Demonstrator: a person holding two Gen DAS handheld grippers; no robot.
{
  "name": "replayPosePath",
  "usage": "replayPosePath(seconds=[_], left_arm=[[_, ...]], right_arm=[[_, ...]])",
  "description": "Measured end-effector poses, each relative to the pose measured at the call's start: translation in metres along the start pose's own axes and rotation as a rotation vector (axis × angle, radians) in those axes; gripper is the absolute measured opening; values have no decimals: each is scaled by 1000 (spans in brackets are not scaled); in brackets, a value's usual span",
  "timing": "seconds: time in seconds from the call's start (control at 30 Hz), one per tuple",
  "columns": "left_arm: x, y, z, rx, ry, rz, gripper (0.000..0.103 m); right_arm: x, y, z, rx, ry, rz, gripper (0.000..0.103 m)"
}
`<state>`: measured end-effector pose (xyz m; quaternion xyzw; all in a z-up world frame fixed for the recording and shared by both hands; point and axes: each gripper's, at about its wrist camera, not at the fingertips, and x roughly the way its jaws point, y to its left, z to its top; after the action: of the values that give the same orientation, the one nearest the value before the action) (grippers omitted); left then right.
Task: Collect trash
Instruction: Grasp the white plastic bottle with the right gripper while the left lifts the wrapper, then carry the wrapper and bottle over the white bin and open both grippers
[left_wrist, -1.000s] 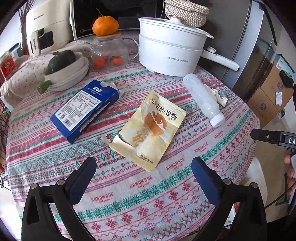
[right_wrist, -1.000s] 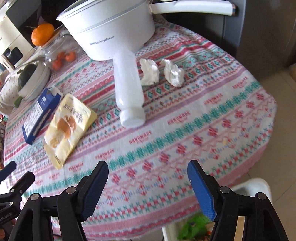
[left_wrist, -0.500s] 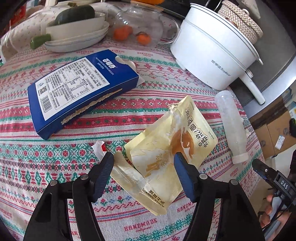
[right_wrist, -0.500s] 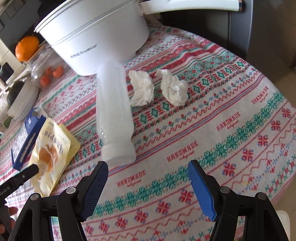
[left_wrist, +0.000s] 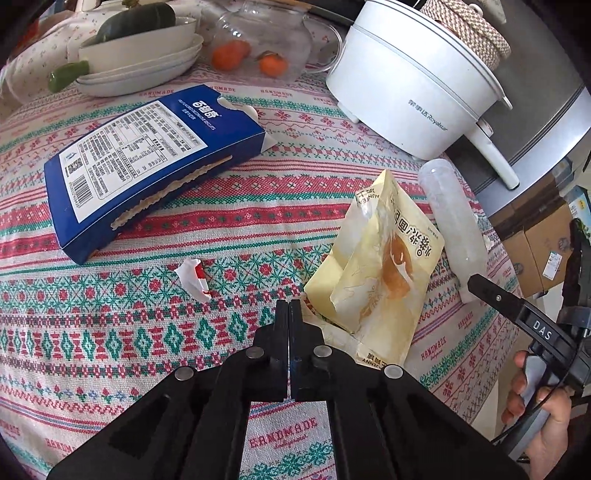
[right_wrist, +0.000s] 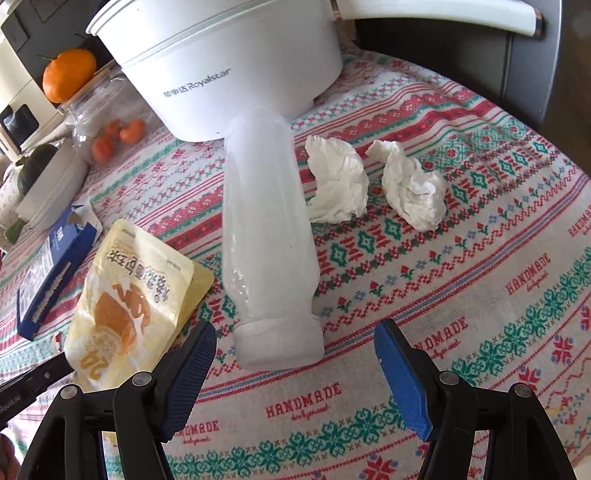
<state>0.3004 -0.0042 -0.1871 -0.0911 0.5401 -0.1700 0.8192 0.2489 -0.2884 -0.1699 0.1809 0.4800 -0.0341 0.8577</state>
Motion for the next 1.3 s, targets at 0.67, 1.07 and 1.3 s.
replayPosePath(seconds=[0.67,1.07,1.3], left_arm=[[-82,-27,-18,82,-79,-59,0],[-54,-42,-7,183,-63,-26,45],[2,-52,14,195,-31,-30,61]], right_arm=[[-59,4,-5,-75,27,89,45],[-113,-26,-33,-23,110,61,44],[-118,-45,-36,9,135,105,45]])
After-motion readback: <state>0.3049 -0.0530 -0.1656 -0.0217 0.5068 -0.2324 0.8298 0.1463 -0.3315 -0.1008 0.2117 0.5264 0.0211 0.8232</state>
